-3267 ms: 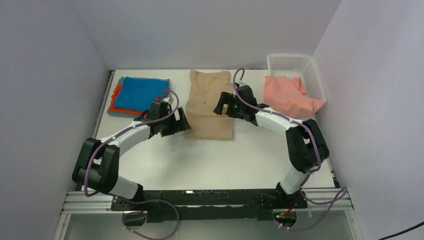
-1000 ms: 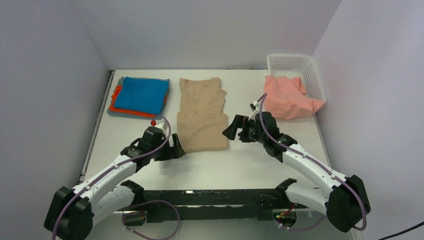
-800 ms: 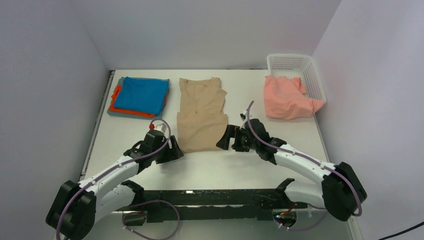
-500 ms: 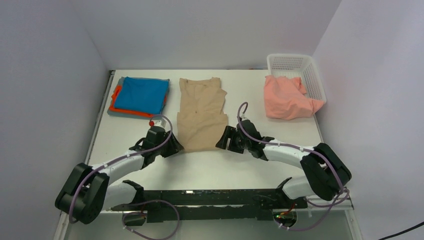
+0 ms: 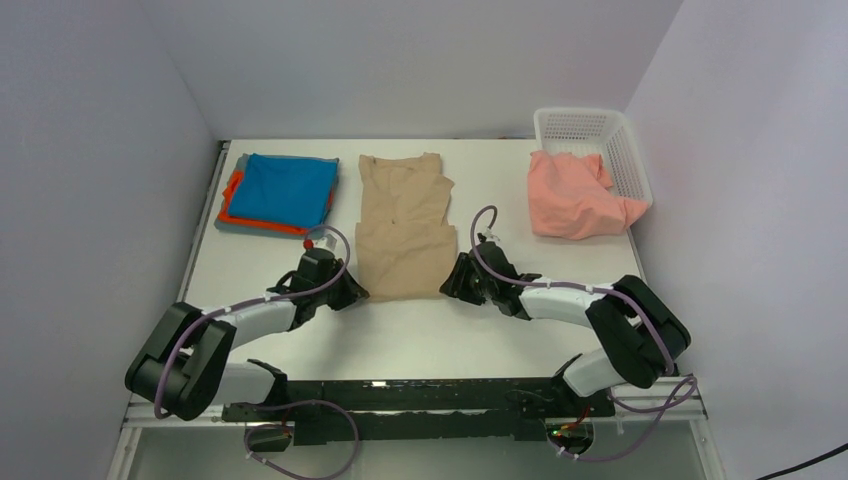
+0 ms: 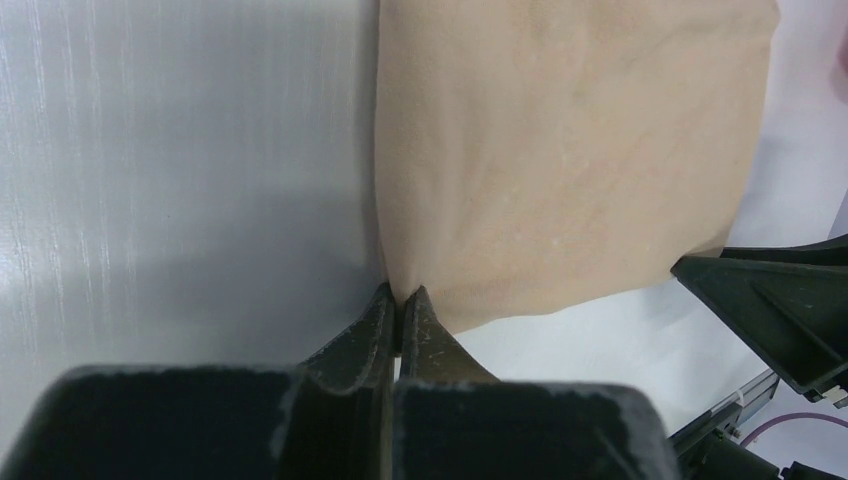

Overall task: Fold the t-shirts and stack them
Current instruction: Grab one side of the 2/3 rectangular tshirt with both arms, then fold the long partially folded tshirt into a neat square

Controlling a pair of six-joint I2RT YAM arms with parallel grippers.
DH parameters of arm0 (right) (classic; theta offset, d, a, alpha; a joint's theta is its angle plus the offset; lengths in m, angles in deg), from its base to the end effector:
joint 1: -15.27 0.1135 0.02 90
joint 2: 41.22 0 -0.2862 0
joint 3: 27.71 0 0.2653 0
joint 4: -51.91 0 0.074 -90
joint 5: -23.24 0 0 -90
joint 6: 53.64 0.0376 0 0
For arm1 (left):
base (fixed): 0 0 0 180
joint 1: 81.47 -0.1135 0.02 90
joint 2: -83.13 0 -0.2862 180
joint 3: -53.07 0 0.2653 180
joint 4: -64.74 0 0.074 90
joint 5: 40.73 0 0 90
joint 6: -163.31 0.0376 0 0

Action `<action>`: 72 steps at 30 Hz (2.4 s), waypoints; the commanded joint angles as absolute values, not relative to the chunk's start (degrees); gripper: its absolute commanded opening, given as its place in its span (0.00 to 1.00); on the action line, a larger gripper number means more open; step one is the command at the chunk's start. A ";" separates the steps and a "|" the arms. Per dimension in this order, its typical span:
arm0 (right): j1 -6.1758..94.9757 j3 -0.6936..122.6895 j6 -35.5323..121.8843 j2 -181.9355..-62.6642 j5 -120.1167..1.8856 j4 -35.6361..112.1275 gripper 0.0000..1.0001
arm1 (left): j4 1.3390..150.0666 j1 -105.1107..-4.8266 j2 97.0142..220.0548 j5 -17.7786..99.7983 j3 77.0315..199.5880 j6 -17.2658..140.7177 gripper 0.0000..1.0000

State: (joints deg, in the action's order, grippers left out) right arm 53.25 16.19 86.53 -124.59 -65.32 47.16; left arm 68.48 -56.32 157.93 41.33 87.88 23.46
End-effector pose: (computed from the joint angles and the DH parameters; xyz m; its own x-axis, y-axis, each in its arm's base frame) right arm 0.2136 0.1680 0.1513 -0.8354 0.3217 -0.4456 0.0190 0.8272 0.5616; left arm 0.2047 -0.1019 0.1423 -0.7943 -0.4634 -0.3929 -0.1486 0.7753 -0.6139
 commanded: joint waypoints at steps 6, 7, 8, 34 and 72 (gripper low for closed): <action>53.46 15.54 86.50 -128.60 -71.48 46.55 0.41 | 74.97 -56.34 158.05 45.55 86.07 24.46 0.00; 53.41 15.38 86.46 -128.80 -71.19 46.80 0.38 | 74.89 -56.38 157.65 45.62 85.94 24.49 0.00; 53.41 15.18 86.46 -128.88 -70.78 47.23 0.33 | 74.88 -56.29 157.23 45.67 85.80 24.68 0.00; 53.68 30.73 73.32 -95.06 -22.09 -4.85 0.00 | 122.89 -52.87 98.93 29.73 97.31 31.26 0.00; 33.22 39.39 79.19 -108.71 -23.65 23.09 0.00 | 76.77 -68.87 140.37 20.11 106.11 32.19 0.00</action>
State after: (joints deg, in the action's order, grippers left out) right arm 34.52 37.26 77.46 -106.89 -25.59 17.91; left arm 83.52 -66.42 136.80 23.58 103.75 31.26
